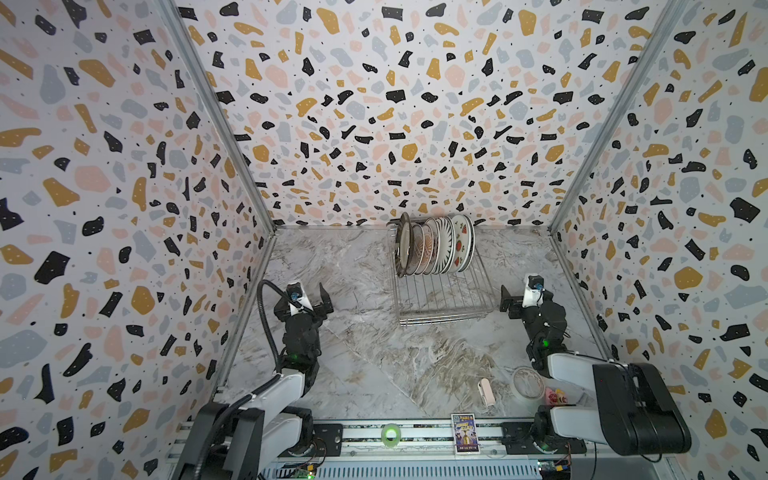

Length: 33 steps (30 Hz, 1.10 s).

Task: Unload the plates from the dish rack
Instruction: Pick up the plate from the dish rack.

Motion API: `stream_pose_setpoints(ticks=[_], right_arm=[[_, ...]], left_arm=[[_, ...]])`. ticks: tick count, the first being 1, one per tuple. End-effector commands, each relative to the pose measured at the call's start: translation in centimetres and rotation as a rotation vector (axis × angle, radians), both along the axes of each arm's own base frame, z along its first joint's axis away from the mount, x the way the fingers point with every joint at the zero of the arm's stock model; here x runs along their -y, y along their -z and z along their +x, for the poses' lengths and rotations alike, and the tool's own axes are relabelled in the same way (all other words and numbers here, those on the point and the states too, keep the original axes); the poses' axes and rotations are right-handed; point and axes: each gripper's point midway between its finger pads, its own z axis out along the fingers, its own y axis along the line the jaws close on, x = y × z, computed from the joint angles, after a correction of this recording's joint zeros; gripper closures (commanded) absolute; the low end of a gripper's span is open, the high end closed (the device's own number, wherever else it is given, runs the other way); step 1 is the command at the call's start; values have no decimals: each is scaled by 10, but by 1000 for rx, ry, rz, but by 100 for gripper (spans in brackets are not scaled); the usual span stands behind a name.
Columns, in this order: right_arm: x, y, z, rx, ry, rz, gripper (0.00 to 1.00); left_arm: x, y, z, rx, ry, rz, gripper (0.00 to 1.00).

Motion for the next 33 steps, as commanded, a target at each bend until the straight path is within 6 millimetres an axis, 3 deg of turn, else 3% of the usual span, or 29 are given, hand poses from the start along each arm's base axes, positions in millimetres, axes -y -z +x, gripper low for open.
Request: stream_pose_setpoints(ticks=[1, 4, 10, 14, 19, 21, 25, 29, 33], right_arm=[[5, -36, -2, 57, 50, 149, 1], [6, -55, -4, 37, 80, 325, 1], [-47, -112, -16, 54, -242, 362, 1], [-58, -124, -15, 36, -318, 435, 1], [-69, -149, -31, 179, -523, 549, 1], [-62, -147, -21, 149, -474, 668, 1], [-78, -142, 7, 53, -505, 741, 1], [-122, -139, 30, -17, -520, 594, 1], [-161, -149, 48, -41, -457, 400, 1]], left_arm=[[4, -34, -1, 132, 33, -199, 1], [14, -59, -4, 217, 109, -321, 0], [24, -76, -16, 299, 203, -520, 0], [33, -94, -33, 388, 299, -529, 0], [17, -98, -55, 498, 257, -636, 1], [16, -102, -59, 519, 259, -632, 0], [35, -112, -50, 455, 352, -606, 0], [47, -116, -47, 462, 429, -636, 0], [54, -108, -34, 357, 361, -557, 0]])
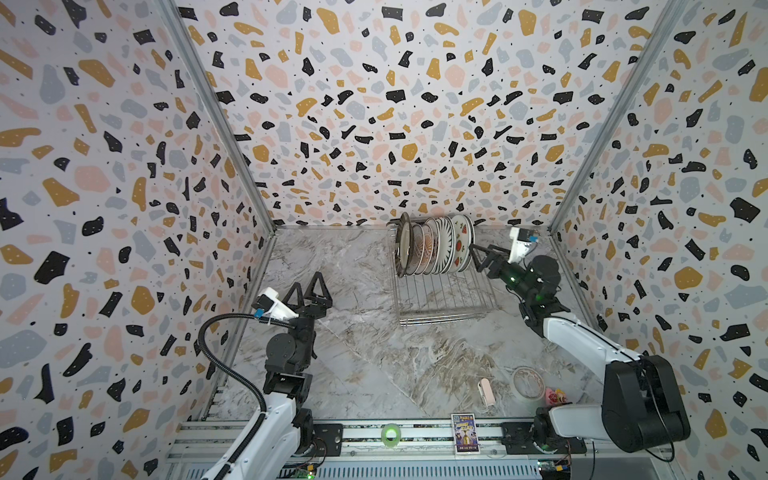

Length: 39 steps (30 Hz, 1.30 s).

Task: Unload the plates from the dish rack
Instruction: Pick up the plate from the dish rack.

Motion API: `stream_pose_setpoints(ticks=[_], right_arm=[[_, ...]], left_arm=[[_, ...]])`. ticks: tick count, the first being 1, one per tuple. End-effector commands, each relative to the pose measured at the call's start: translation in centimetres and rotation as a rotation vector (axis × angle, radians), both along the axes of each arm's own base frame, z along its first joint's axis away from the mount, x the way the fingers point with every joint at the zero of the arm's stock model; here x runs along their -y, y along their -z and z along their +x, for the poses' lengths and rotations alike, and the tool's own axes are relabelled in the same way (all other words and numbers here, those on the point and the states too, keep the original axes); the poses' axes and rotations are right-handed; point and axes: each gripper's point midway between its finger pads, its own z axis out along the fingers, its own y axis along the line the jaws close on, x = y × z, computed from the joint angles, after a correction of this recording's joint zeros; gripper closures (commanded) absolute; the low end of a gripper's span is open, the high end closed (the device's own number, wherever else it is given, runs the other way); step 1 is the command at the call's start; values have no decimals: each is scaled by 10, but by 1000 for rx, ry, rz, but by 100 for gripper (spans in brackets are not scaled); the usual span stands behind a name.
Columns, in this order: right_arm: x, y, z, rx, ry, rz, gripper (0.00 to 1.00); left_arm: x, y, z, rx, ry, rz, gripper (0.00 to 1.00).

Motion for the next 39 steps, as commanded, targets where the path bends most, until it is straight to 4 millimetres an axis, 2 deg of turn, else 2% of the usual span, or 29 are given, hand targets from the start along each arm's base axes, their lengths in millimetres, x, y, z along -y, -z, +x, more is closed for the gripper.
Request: stream_pose_setpoints(ticks=[1, 4, 7, 10, 12, 14, 18, 20, 24, 28, 30, 34, 37, 39], right_arm=[[-20, -18, 11, 38, 69, -156, 1], [-46, -23, 20, 41, 128, -263, 1], [-75, -29, 28, 48, 236, -389, 1], [-107, -37, 35, 61, 274, -423, 1], [-124, -36, 41, 51, 240, -454, 1], [-130, -36, 43, 60, 203, -469, 1], [-153, -33, 42, 143, -2, -435, 1], [-156, -28, 50, 119, -3, -414, 1], [-152, -13, 80, 18, 183, -486, 2], [-164, 6, 104, -91, 252, -537, 17], [-165, 13, 112, -123, 305, -583, 25], [-177, 23, 117, -150, 298, -621, 34], [-184, 29, 119, -166, 285, -634, 40], [-182, 32, 120, -180, 307, -666, 49]], left_arm=[[13, -20, 2, 19, 6, 81, 0], [22, -21, 3, 31, 39, 86, 0], [27, -20, 12, -10, 57, 97, 0], [28, -22, 15, -17, 54, 92, 1], [24, -21, 14, -5, 32, 76, 0], [23, -20, 14, 2, 26, 71, 0], [37, -18, 21, 2, 94, 69, 0], [43, -17, 25, -6, 117, 84, 0], [50, -14, 32, -26, 109, 120, 0], [63, -12, 35, -28, 151, 127, 0], [63, -9, 37, -51, 128, 145, 1], [59, -3, 38, -80, 82, 154, 0], [66, 0, 39, -79, 100, 149, 0], [68, 2, 41, -99, 95, 168, 0]])
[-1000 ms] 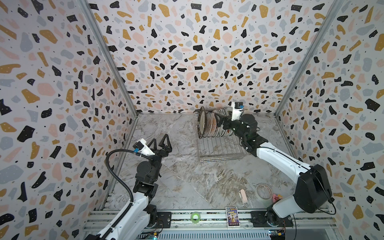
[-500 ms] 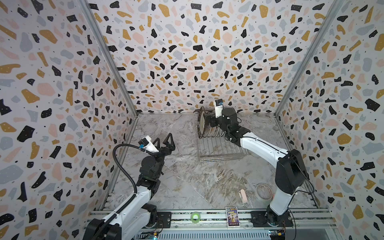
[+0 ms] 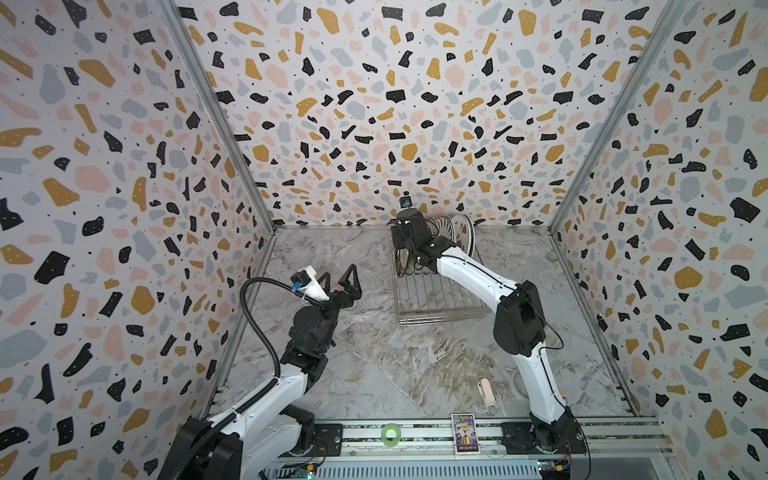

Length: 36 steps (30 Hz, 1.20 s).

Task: Unload the plates from the dish rack
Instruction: Pick up the plate from the dish rack.

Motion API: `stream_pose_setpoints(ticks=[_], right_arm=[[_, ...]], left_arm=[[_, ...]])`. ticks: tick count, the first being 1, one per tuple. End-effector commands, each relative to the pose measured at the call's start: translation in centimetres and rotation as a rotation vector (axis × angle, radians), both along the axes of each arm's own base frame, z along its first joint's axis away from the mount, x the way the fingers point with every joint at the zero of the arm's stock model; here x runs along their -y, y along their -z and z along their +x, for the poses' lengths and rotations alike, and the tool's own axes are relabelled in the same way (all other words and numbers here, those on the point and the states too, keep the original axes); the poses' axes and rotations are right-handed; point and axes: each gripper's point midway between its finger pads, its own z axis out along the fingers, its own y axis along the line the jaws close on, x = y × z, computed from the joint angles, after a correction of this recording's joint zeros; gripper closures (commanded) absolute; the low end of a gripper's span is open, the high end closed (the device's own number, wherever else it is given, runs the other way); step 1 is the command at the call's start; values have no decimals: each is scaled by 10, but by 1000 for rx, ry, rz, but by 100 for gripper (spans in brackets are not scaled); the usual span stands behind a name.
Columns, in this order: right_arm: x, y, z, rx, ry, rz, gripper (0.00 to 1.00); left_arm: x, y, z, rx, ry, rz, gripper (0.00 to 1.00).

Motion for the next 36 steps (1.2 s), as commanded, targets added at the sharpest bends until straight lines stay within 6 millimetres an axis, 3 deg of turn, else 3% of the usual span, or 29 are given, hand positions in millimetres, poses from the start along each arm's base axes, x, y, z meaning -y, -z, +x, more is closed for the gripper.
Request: stream_pose_setpoints(ticks=[1, 6, 16, 26, 29, 36], right_arm=[[14, -22, -3, -1, 64, -32, 50], [20, -15, -1, 3, 117, -69, 66], [16, -5, -1, -18, 108, -74, 79], [23, 9, 1, -35, 151, -110, 79], [24, 11, 1, -43, 149, -106, 75], [22, 16, 2, -50, 144, -104, 77]], left_arm=[[0, -15, 2, 38, -28, 16, 1], [7, -16, 3, 46, -7, -3, 0], [21, -10, 6, 22, 20, 10, 0], [26, -8, 5, 16, 32, 7, 0], [26, -7, 6, 13, 32, 6, 0], [28, -6, 5, 10, 34, 4, 1]])
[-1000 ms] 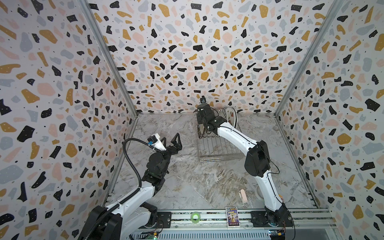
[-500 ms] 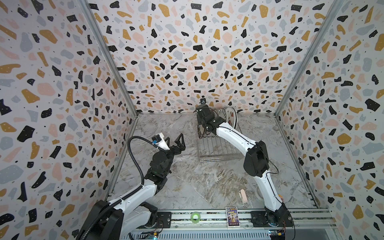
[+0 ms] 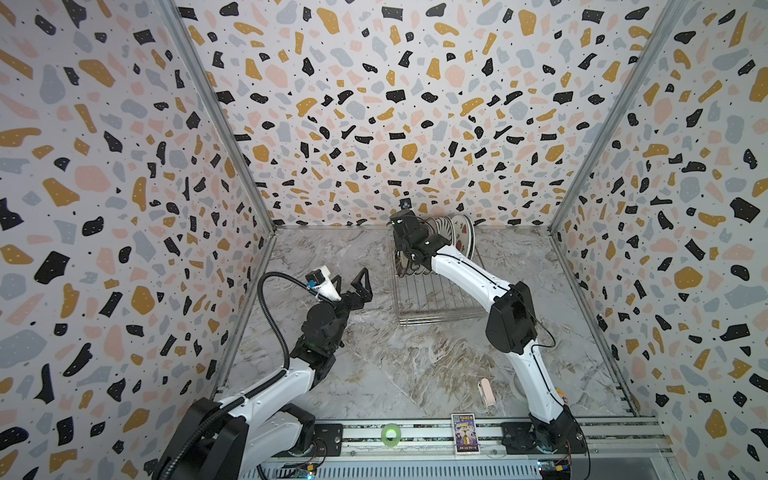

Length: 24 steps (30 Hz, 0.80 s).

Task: Unload the plates from the dish rack
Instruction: Pick up the plate from the dish rack.

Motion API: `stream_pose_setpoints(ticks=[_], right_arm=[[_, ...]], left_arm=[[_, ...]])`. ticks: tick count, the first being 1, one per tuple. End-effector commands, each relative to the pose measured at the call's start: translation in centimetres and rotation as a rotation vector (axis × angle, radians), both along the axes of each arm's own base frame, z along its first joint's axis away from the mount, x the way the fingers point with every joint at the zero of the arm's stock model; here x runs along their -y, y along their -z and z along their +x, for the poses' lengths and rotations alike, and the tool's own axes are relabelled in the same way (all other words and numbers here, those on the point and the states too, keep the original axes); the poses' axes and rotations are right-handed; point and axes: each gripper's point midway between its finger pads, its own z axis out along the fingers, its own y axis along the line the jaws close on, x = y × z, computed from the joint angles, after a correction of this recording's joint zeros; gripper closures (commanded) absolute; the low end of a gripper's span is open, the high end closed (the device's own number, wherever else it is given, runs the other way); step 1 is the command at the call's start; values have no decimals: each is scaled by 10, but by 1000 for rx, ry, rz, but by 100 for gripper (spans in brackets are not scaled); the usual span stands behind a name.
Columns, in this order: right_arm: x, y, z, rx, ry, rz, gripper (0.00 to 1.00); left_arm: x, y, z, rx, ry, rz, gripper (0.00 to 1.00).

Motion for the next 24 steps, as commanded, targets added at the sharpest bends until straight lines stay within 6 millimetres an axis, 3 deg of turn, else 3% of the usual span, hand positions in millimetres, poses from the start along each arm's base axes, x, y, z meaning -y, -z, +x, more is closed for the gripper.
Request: stream_pose_setpoints(ticks=[1, 7, 10, 14, 24], right_arm=[[5, 6, 2, -19, 21, -10, 78], [13, 9, 3, -20, 56, -29, 83], [13, 1, 2, -1, 60, -37, 85], [9, -22, -2, 54, 52, -52, 93], [13, -92, -10, 213, 101, -94, 95]], left_arm=[[1, -24, 1, 66, -8, -26, 0], [2, -23, 1, 66, -3, -28, 1], [2, -24, 1, 67, -3, -30, 0], [1, -23, 2, 63, -13, -26, 0], [0, -22, 3, 57, -21, -31, 0]])
